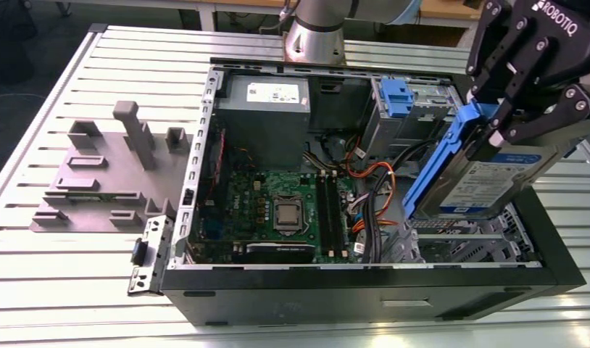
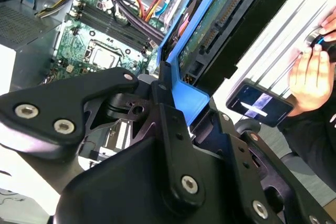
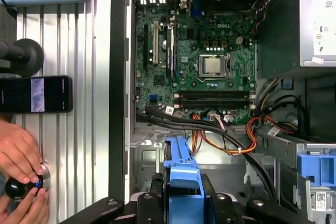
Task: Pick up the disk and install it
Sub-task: 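Insert the disk into the insertion slot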
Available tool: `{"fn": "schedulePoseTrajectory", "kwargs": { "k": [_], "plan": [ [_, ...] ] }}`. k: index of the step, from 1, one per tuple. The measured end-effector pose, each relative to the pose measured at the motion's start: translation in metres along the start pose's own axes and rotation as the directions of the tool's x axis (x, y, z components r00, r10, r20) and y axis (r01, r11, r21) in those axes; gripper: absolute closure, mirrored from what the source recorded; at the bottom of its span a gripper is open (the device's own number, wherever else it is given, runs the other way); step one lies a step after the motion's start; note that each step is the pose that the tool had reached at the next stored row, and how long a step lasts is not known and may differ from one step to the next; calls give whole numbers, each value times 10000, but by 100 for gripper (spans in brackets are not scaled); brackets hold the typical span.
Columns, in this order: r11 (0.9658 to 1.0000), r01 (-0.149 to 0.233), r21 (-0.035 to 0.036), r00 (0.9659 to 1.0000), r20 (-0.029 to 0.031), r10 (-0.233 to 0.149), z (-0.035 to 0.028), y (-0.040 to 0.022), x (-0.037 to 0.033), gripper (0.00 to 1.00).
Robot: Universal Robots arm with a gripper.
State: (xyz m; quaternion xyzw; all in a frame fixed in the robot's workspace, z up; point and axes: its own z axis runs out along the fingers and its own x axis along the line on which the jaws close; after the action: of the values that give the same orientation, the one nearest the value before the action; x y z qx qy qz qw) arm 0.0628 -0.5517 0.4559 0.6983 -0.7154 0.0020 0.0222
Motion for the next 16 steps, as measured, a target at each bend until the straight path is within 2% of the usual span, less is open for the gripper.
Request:
{"fn": "schedulePoseTrajectory", "kwargs": {
  "k": [2, 9, 16],
  "plan": [
    [10000, 1, -1, 10000, -1, -1, 2, -23, 0, 64],
    [10000, 1, 0, 10000, 0, -1, 2, -30, 1, 64],
    [10000, 0, 0, 10000, -1, 0, 26, -105, -1, 64]
  ]
}}
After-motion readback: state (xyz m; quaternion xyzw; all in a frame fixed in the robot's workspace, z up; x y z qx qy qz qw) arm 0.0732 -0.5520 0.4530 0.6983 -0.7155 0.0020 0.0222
